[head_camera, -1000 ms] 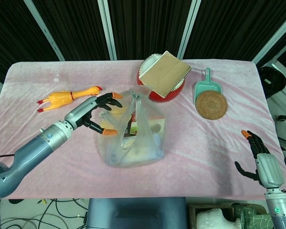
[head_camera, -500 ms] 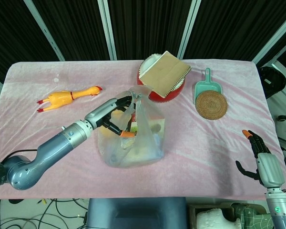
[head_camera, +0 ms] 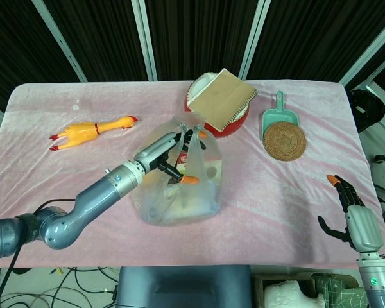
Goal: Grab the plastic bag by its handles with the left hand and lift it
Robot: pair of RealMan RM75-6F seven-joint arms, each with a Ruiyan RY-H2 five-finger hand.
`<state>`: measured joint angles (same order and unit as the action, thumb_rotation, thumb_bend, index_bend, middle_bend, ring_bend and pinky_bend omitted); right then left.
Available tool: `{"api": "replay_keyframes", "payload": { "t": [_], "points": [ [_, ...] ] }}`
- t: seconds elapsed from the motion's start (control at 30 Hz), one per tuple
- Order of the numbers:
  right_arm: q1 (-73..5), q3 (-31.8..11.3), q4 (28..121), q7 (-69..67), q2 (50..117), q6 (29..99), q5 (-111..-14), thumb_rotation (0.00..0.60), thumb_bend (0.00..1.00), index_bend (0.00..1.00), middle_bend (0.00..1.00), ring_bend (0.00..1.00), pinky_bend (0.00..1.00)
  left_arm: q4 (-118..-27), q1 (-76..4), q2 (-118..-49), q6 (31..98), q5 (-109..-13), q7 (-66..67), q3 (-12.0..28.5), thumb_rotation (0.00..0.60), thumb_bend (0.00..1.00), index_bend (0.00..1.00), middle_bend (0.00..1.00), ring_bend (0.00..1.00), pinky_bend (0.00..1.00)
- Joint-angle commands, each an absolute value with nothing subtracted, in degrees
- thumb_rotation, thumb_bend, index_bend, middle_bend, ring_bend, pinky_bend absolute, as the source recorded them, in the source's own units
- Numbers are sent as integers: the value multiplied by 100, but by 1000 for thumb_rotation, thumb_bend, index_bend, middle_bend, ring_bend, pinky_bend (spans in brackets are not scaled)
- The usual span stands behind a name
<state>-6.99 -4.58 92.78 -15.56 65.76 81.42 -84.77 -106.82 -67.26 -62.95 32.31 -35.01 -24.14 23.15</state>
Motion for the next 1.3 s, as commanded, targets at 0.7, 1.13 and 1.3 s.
{"api": "replay_keyframes", "payload": {
  "t": [0.7, 1.13, 1.3],
  "points": [
    [-695, -443, 9298, -1574, 6560, 8138, -8511, 600, 306, 0, 0, 0, 181, -10558, -6709, -7689, 4019, -3941, -2951, 3055, 600, 0, 161, 260, 158, 225],
    [-698, -433, 9302, -1566, 6557, 8129, -8526, 600, 306, 0, 0, 0, 181, -10836, -6232, -8013, 4499, -4368, -3741, 3646, 600, 0, 267, 419, 300, 358],
    [-698, -427, 9306, -1544, 6559, 8130, -8535, 600, 305, 0, 0, 0, 181, -11027, -6062, -8015, 4737, -4403, -3889, 3821, 600, 0, 345, 522, 396, 446]
  ]
}}
